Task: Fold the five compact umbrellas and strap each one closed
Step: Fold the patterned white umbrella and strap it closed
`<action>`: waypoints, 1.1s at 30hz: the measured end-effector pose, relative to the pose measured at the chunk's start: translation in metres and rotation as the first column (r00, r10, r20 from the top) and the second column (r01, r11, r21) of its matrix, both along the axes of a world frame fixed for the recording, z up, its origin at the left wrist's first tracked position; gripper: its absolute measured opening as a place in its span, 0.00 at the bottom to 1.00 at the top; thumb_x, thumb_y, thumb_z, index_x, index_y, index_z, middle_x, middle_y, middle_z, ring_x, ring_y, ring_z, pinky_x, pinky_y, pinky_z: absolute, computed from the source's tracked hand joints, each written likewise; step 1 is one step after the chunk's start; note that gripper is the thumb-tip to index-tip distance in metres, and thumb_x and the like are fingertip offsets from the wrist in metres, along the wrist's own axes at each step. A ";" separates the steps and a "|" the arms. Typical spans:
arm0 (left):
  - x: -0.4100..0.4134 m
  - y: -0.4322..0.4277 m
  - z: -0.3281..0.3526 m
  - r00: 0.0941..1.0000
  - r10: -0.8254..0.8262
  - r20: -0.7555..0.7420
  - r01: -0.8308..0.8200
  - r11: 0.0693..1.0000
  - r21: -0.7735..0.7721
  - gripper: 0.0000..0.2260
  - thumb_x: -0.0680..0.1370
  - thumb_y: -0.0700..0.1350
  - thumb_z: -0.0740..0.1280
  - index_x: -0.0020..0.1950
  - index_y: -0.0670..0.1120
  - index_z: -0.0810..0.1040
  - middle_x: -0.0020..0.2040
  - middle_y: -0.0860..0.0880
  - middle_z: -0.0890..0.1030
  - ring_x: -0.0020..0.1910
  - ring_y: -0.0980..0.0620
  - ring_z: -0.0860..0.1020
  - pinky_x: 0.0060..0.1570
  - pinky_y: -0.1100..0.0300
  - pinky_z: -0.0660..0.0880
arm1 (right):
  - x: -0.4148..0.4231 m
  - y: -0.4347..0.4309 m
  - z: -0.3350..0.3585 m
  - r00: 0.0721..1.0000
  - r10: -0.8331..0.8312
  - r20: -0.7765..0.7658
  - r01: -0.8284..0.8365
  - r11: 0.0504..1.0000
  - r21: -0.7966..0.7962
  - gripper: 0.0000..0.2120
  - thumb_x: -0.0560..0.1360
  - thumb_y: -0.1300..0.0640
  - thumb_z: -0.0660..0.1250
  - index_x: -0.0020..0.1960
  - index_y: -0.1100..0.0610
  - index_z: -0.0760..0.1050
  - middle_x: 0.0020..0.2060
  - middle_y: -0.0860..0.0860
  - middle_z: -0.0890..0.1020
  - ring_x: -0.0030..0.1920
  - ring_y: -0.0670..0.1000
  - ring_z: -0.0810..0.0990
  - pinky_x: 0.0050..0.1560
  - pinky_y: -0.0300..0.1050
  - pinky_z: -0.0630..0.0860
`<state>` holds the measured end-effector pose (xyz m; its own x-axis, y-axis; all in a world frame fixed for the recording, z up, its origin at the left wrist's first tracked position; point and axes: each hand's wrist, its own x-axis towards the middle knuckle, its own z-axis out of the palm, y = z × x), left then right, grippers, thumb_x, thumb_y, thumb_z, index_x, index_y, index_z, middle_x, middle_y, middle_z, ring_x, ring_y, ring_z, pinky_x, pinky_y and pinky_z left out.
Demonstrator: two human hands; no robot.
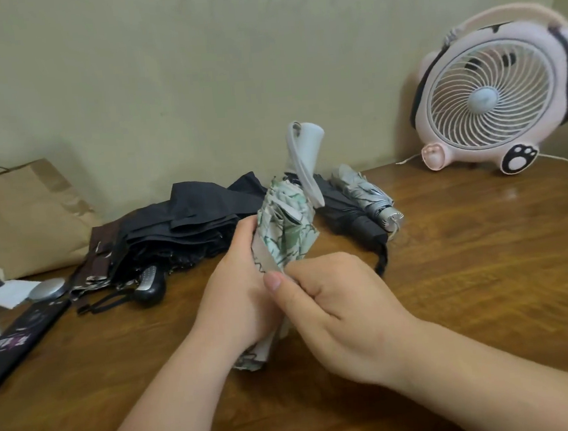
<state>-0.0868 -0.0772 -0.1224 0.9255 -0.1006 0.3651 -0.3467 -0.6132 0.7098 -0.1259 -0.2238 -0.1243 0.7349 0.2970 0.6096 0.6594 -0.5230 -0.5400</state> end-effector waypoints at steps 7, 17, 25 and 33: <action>-0.006 0.006 0.009 0.964 -0.155 -0.216 0.088 0.953 -0.291 0.20 0.70 0.40 0.77 0.57 0.56 0.77 0.51 0.53 0.86 0.49 0.52 0.85 0.49 0.45 0.83 | 0.016 -0.014 0.002 0.998 -0.056 0.015 0.053 0.988 0.147 0.23 0.81 0.48 0.57 0.30 0.55 0.64 0.24 0.49 0.68 0.28 0.52 0.68 0.30 0.56 0.67; -0.016 0.005 0.005 0.657 -0.591 -0.468 0.043 0.649 -0.759 0.21 0.66 0.33 0.71 0.58 0.44 0.77 0.40 0.38 0.79 0.28 0.41 0.78 0.29 0.54 0.78 | 0.024 -0.021 0.015 0.838 0.241 -0.491 0.063 0.849 0.524 0.13 0.77 0.61 0.71 0.37 0.69 0.80 0.27 0.51 0.76 0.29 0.45 0.73 0.33 0.39 0.70; -0.017 -0.001 -0.004 0.524 -0.597 -0.608 -0.061 0.685 -0.726 0.24 0.65 0.38 0.69 0.62 0.42 0.76 0.41 0.41 0.79 0.34 0.46 0.80 0.31 0.53 0.79 | 0.028 -0.033 0.013 0.632 0.414 -0.655 0.093 0.799 0.594 0.09 0.76 0.64 0.70 0.39 0.66 0.80 0.35 0.58 0.80 0.36 0.53 0.78 0.38 0.46 0.78; -0.020 -0.005 -0.012 0.657 -0.651 -0.380 0.025 0.523 -0.852 0.25 0.64 0.35 0.68 0.62 0.40 0.80 0.46 0.36 0.80 0.38 0.41 0.81 0.38 0.49 0.80 | 0.012 -0.019 0.004 0.879 0.206 -0.429 0.124 0.771 0.625 0.08 0.74 0.60 0.76 0.40 0.65 0.83 0.34 0.57 0.83 0.32 0.50 0.82 0.32 0.43 0.77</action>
